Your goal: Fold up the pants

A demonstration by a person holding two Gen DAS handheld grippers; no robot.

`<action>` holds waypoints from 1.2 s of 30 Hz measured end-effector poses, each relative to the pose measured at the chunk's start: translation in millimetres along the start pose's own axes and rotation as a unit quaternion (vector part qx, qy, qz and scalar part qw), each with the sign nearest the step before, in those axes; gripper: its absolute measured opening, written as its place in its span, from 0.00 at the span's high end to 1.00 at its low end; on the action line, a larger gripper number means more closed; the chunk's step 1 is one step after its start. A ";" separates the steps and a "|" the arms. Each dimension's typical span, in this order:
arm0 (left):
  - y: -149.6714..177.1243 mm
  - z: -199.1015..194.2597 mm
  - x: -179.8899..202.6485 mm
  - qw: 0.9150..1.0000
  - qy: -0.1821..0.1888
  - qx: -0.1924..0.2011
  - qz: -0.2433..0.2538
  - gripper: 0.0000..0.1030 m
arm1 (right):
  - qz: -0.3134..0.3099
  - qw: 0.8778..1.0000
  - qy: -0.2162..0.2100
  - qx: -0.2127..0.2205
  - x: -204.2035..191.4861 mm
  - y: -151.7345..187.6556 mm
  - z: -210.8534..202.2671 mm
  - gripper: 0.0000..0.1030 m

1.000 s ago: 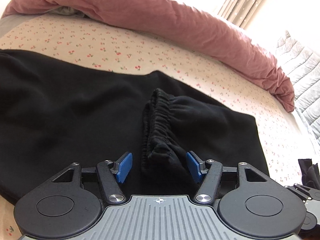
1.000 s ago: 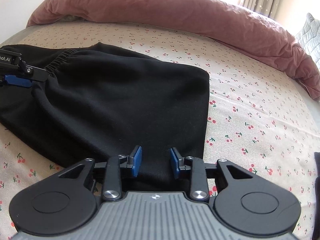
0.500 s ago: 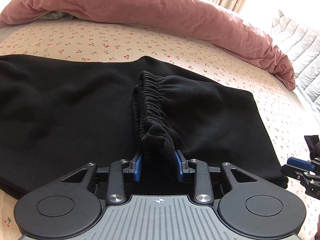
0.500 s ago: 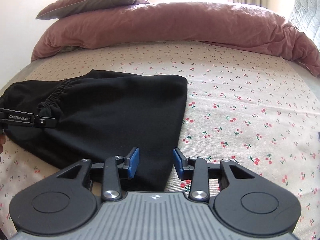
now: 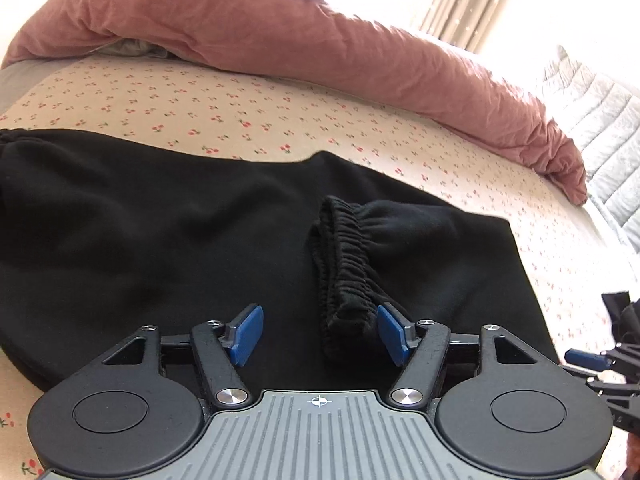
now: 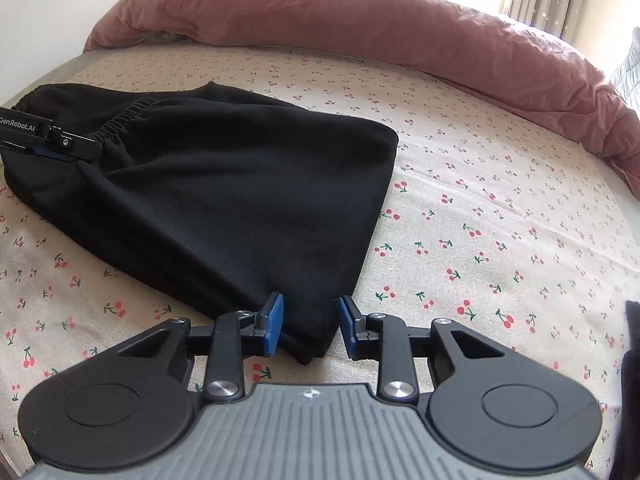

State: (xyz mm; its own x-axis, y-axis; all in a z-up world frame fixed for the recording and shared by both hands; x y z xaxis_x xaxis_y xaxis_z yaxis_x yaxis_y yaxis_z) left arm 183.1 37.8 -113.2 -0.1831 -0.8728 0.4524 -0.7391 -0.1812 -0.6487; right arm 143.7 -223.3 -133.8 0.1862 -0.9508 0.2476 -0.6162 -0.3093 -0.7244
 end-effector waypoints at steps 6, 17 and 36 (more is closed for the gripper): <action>-23.1 -66.0 -67.2 0.991 -0.021 0.075 -0.111 0.36 | 0.009 0.999 0.017 0.027 -6.9 -10.2 -5.8 0.80; -13.4 -153.2 -183.1 0.929 -0.036 0.193 -0.314 0.17 | 0.007 0.998 0.024 0.062 -32.7 -21.0 -8.8 0.71; -26.9 -56.3 -196.6 0.933 -0.060 0.134 -0.327 0.03 | -0.006 0.998 0.018 0.061 -57.2 -22.0 -3.6 0.70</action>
Point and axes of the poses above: each gripper's, at about its wrist camera, not at the fingertips, and z roughly the way its jaws point, x to its right, y to its underside, the point moved 9 cm from there along z, roughly the way its jaws point, and after that the axes turned 11 degrees about y, right-handed, at the moved point
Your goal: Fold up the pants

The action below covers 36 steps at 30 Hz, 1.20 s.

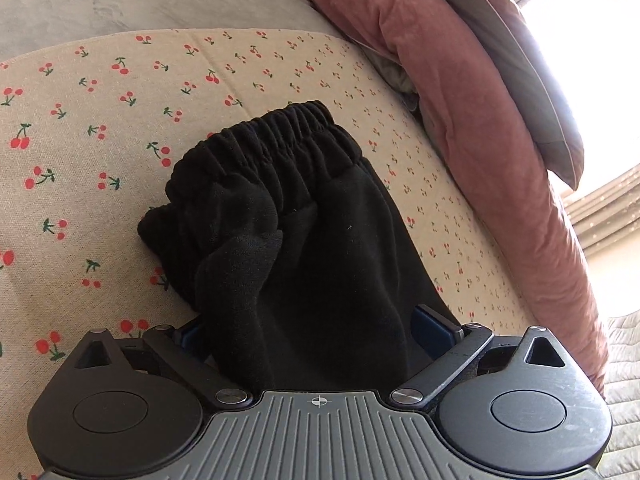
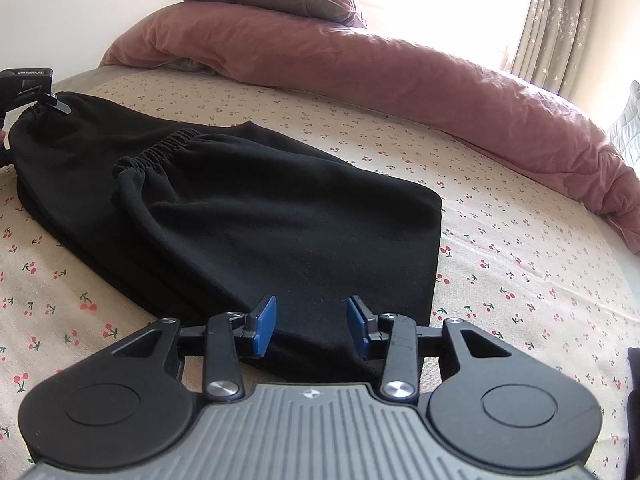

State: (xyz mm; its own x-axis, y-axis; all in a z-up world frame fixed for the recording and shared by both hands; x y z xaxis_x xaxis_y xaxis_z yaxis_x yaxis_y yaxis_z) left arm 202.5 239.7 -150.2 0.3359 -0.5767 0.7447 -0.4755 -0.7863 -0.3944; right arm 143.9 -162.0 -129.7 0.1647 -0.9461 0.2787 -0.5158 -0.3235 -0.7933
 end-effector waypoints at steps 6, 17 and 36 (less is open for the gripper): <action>9.1 7.4 11.9 0.996 -0.053 0.000 0.069 0.07 | 0.004 1.000 -0.002 -0.003 -0.7 0.1 1.0 0.70; 11.5 4.0 13.0 0.991 -0.076 0.006 0.113 0.50 | 0.008 1.000 -0.004 -0.003 1.4 0.1 1.6 0.66; 13.6 -13.1 38.0 0.988 -0.023 0.028 0.149 0.84 | 0.020 1.000 -0.012 -0.011 10.0 2.5 7.6 0.65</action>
Point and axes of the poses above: each gripper's, at about its wrist camera, not at the fingertips, and z roughly the way its jaws point, x to its right, y to its underside, the point moved 9 cm from there along z, roughly the way its jaws point, and after that the axes turned 11 degrees about y, right-handed, at the moved point
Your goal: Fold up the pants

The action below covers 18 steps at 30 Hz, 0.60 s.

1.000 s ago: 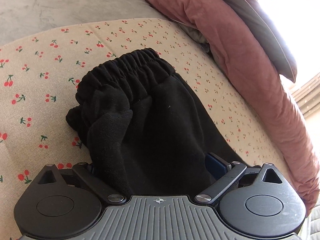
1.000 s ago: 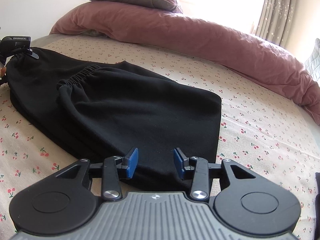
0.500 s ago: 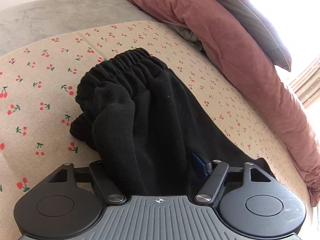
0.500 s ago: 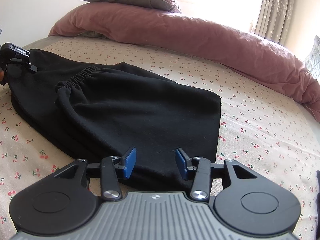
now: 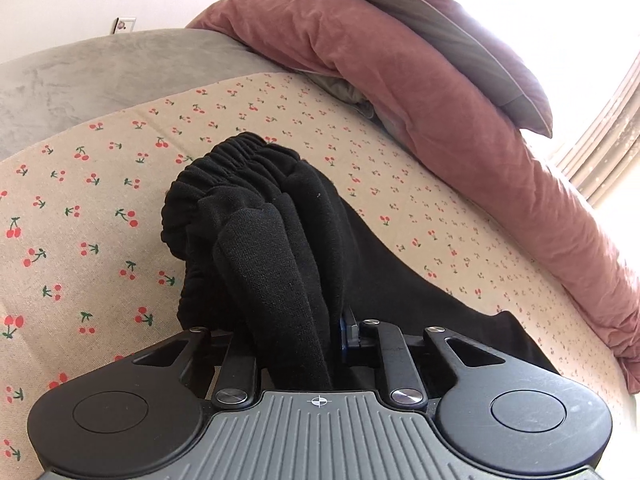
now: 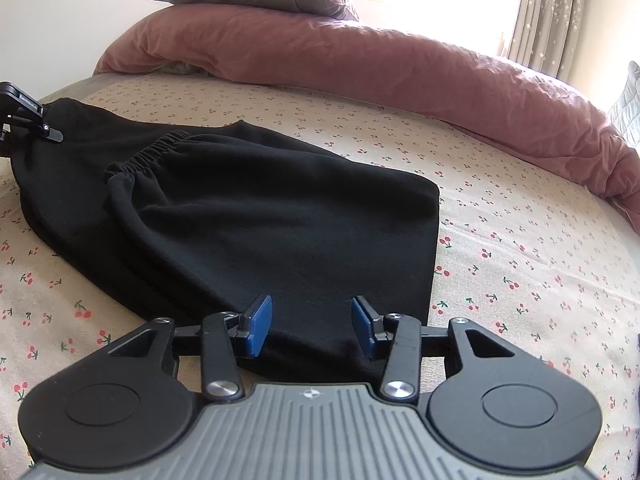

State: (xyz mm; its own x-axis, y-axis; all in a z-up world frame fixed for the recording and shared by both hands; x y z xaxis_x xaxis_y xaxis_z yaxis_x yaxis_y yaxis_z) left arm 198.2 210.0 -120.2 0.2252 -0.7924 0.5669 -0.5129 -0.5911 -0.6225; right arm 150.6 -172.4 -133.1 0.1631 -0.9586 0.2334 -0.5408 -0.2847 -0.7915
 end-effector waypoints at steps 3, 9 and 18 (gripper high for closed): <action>-3.2 -4.7 4.1 1.000 0.013 0.009 -0.006 0.84 | 0.001 1.000 -0.002 -0.005 -0.4 1.8 2.9 0.65; -7.2 -12.6 17.6 1.000 0.023 0.018 0.007 0.85 | 0.004 1.000 -0.005 -0.011 -0.5 3.7 6.6 0.64; -11.2 -43.5 78.4 0.991 0.073 0.054 0.095 0.86 | 0.066 0.997 -0.032 -0.016 1.9 1.1 13.0 0.65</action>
Point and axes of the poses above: each gripper's, at about its wrist camera, not at the fingertips, and z roughly the way its jaws point, x to its right, y to its underside, the point moved 9 cm from there along z, roughly the way its jaws point, and after that the axes turned 11 degrees about y, right-handed, at the moved point
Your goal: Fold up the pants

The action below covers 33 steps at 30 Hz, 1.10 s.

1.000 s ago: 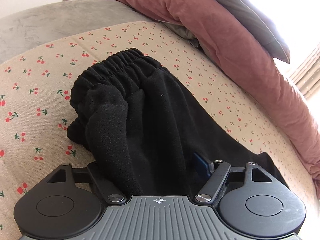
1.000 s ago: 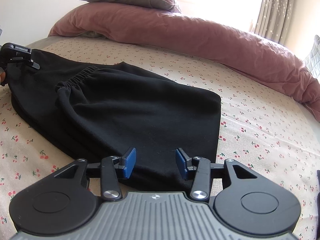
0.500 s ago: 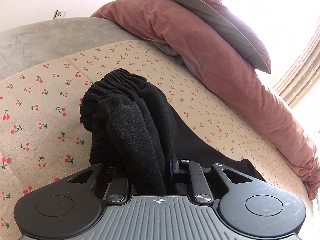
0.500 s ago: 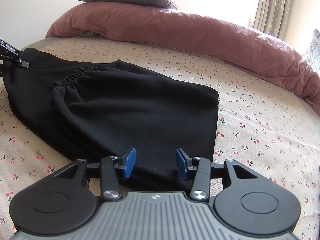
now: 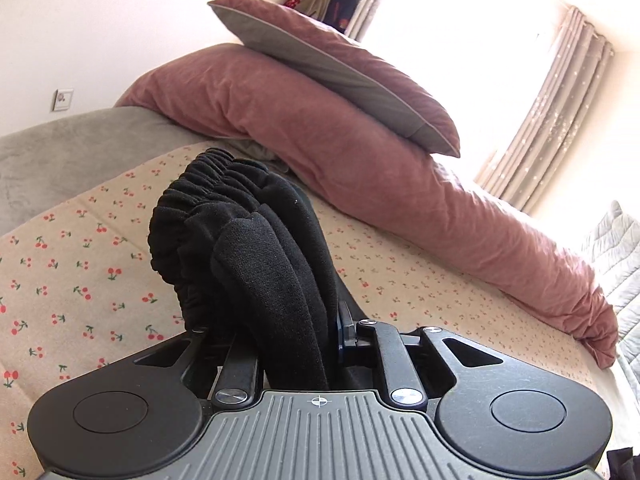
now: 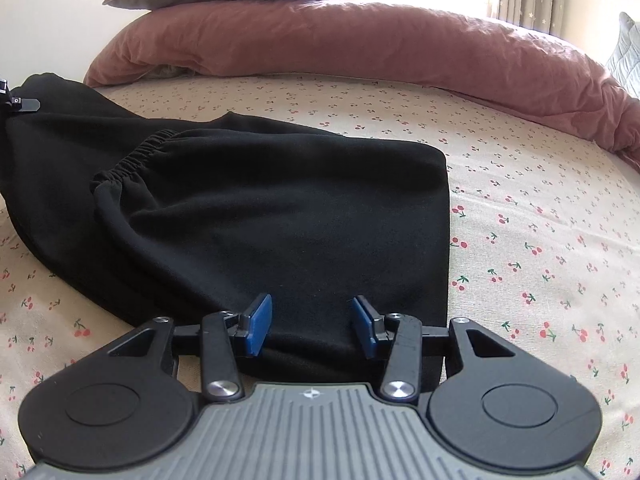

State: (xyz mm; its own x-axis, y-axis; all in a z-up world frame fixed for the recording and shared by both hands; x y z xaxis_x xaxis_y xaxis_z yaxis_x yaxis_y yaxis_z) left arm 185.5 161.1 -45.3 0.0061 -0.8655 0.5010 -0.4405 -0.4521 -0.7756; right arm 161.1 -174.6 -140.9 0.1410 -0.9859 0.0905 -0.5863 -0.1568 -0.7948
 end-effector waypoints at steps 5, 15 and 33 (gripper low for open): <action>-1.8 -1.6 38.9 0.999 0.024 0.008 0.044 0.86 | -0.001 0.998 -0.051 0.028 -20.8 -3.4 -9.5 0.65; -2.7 3.1 89.9 0.995 0.048 0.019 0.084 0.86 | -0.026 0.997 -0.058 0.032 -38.9 4.2 -3.7 0.62; 91.1 42.8 227.2 0.943 0.043 -0.011 0.328 0.86 | 0.132 0.991 -0.019 -0.014 31.8 -4.6 -2.2 0.58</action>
State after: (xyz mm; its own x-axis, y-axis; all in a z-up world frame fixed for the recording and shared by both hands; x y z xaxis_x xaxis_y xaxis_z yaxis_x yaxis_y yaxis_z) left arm 185.2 -86.0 -18.6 -0.3468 -0.9363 -0.0552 -0.3419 0.1811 -0.9221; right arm 166.5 -205.3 -133.0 0.0093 -0.9899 -0.1418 -0.6285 0.1045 -0.7708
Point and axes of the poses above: each gripper's, at about its wrist camera, not at the fingertips, and z roughly the way its jaws point, x to its right, y to its underside, the point moved 9 cm from there along z, roughly the way its jaws point, and after that the axes turned 11 degrees about y, right-handed, at the moved point
